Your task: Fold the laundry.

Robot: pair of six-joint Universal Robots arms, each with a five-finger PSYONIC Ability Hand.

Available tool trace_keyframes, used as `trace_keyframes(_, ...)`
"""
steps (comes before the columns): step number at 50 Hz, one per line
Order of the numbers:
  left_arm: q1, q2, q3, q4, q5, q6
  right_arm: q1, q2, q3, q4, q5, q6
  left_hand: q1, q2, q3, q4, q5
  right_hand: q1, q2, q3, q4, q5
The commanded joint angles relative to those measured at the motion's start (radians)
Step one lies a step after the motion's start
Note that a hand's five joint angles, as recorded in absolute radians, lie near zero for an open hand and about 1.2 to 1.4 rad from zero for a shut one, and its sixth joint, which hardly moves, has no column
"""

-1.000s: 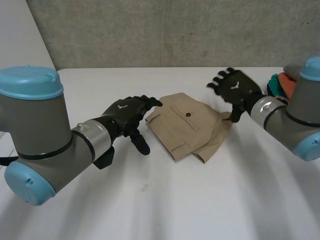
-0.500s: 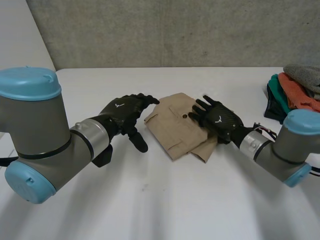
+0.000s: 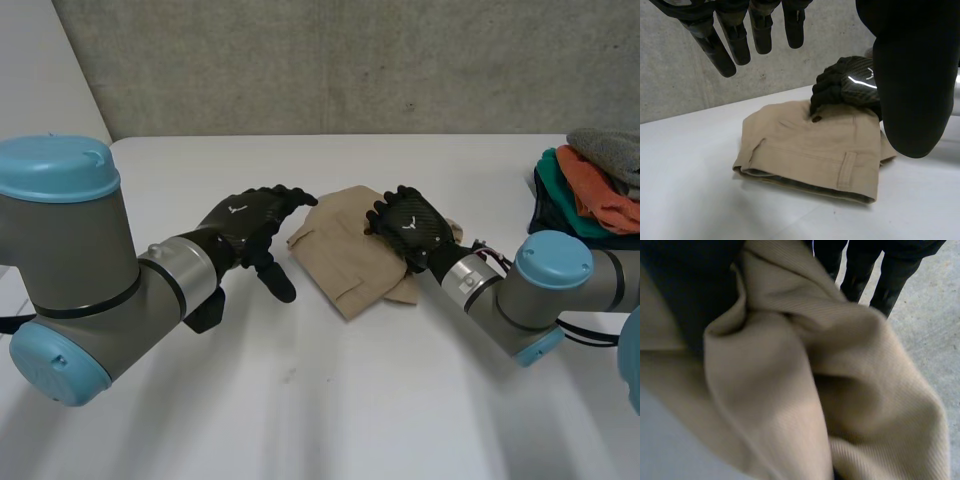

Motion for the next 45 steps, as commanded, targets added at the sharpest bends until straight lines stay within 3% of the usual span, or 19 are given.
trace_keyframes(1, 0.002, 0.012, 0.012, 0.001, 0.004, 0.000, 0.028, -0.054, -0.031, 0.011, 0.008, 0.015, -0.030, -0.034, -0.035, -0.031, -0.052, 0.679, 0.679, 0.708, 0.711, 0.744)
trace_keyframes(4, 0.005, 0.027, 0.020, 0.002, 0.011, -0.002, 0.034, -0.123, -0.054, -0.006, 0.046, 0.110, -0.030, -0.034, -0.035, -0.031, -0.052, 0.679, 0.679, 0.708, 0.711, 0.744)
trace_keyframes(8, 0.005, 0.055, 0.050, 0.002, 0.026, -0.002, 0.030, -0.200, -0.156, -0.027, 0.204, 0.256, -0.030, -0.034, -0.035, -0.031, -0.052, 0.679, 0.679, 0.708, 0.711, 0.744)
trace_keyframes(13, -0.004, 0.089, 0.104, -0.002, 0.034, 0.000, -0.044, -0.246, -0.336, 0.084, 0.352, 0.264, -0.030, -0.034, -0.035, -0.031, -0.052, 0.679, 0.679, 0.708, 0.711, 0.744)
trace_keyframes(18, -0.015, 0.113, 0.141, -0.002, 0.041, 0.000, -0.154, -0.257, -0.492, 0.268, 0.381, 0.264, -0.030, -0.034, -0.035, -0.031, -0.052, 0.679, 0.679, 0.708, 0.711, 0.744)
trace_keyframes(26, -0.045, 0.124, 0.152, -0.001, 0.046, 0.000, -0.407, -0.219, -0.574, 0.391, 0.367, 0.270, -0.030, -0.034, -0.035, -0.031, -0.052, 0.679, 0.679, 0.708, 0.711, 0.744)
trace_keyframes(31, -0.061, 0.107, 0.141, 0.001, 0.041, 0.001, -0.533, -0.139, -0.517, 0.391, 0.292, 0.301, -0.030, -0.034, -0.035, -0.031, -0.052, 0.679, 0.679, 0.708, 0.711, 0.744)
trace_keyframes(37, -0.062, 0.083, 0.122, 0.001, 0.038, 0.004, -0.612, -0.041, -0.415, 0.367, 0.139, 0.304, -0.030, -0.034, -0.035, -0.031, -0.052, 0.679, 0.679, 0.708, 0.711, 0.744)
trace_keyframes(45, -0.059, 0.063, 0.104, 0.002, 0.040, 0.006, -0.650, 0.019, -0.344, 0.302, 0.126, 0.268, -0.030, -0.034, -0.035, -0.031, -0.052, 0.679, 0.679, 0.708, 0.711, 0.744)
